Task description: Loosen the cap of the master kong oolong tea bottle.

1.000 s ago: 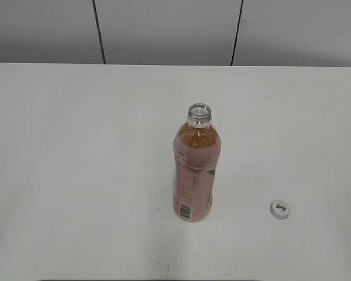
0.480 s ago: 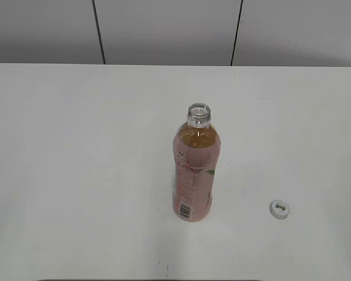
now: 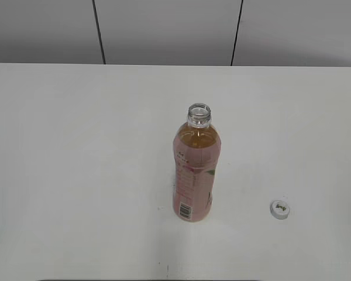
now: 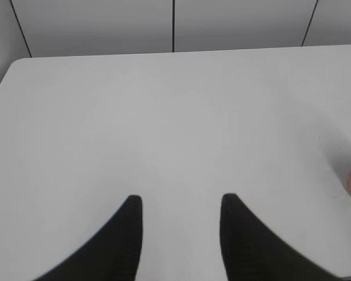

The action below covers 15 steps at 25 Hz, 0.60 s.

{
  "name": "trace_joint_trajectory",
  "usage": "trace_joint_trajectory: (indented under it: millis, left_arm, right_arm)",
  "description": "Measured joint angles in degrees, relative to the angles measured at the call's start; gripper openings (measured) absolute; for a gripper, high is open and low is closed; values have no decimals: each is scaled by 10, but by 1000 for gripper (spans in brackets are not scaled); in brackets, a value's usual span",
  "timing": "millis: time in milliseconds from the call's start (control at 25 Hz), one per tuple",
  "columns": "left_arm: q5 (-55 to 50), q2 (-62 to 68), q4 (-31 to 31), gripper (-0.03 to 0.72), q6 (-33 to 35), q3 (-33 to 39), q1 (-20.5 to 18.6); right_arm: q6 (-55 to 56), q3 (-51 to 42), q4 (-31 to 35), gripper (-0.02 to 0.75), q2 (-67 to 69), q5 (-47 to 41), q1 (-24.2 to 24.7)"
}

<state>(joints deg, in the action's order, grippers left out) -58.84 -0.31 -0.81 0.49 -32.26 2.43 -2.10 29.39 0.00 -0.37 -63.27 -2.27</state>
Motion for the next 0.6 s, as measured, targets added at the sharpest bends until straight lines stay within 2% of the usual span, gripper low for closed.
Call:
trace_joint_trajectory:
  millis: [600]
  left_arm:
    - [1,0,0,251,0,0,0]
  right_arm:
    - [0,0,0,582,0,0,1]
